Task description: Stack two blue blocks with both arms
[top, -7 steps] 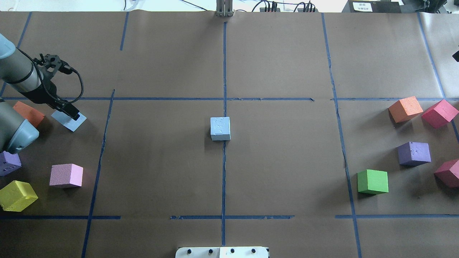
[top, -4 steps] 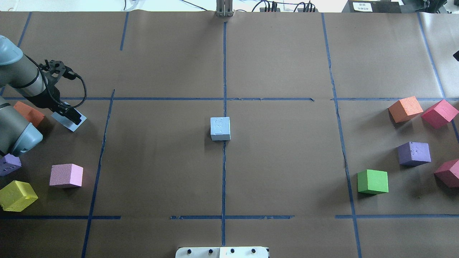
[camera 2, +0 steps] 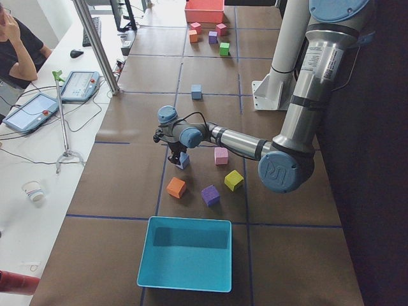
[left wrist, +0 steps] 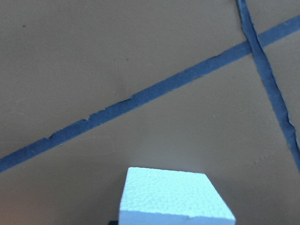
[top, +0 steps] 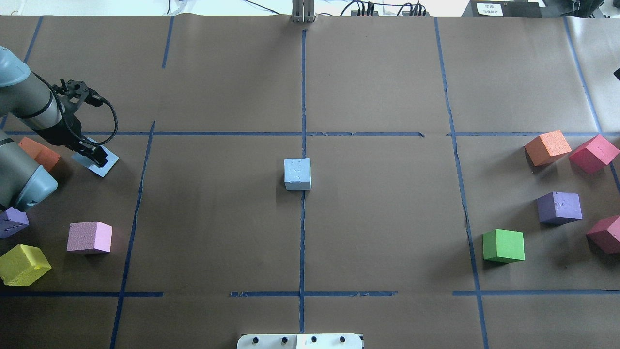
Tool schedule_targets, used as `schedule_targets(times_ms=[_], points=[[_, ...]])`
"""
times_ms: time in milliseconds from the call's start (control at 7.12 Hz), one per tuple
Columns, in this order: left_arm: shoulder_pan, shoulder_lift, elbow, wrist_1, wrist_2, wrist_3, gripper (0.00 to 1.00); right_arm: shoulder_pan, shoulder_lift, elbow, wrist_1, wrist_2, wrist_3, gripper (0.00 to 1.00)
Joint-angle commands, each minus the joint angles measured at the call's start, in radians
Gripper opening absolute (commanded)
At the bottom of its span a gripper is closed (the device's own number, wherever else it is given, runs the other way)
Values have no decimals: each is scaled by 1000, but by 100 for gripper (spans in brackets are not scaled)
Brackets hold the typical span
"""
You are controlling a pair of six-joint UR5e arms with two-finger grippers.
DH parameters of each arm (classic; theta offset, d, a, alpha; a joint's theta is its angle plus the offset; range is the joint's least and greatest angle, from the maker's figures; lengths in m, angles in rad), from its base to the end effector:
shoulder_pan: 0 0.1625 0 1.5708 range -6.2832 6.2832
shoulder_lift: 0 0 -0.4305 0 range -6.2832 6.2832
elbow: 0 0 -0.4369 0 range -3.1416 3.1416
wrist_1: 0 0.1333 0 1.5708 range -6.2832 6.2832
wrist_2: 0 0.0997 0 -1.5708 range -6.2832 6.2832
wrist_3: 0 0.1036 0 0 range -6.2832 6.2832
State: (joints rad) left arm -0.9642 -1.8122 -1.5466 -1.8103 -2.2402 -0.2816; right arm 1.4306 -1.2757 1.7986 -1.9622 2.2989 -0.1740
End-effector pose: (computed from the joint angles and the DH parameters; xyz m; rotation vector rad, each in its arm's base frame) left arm 0.3166 -0.5774 0.5153 0.1152 0.7892 0.4606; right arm -0.0219 -0.6157 0.4198 0.1386 -0.7286 -0.3476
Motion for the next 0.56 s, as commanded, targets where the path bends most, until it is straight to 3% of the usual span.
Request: schedule_targets(times_ms=[0,140,281,421], points=[[-39,-2,-122,142,-1,-1,2,4,-45,-2,0,13,11,99],[-44,-39,-216,304,1,-1,2,4,-37,2,2,11,58,100],[-42,-132,-255,471,8,-10,2,17,-71,4,2,14,68,100],[-38,-216,-256,556,8,-60,2,45,-105,-17,2,19,68,100]])
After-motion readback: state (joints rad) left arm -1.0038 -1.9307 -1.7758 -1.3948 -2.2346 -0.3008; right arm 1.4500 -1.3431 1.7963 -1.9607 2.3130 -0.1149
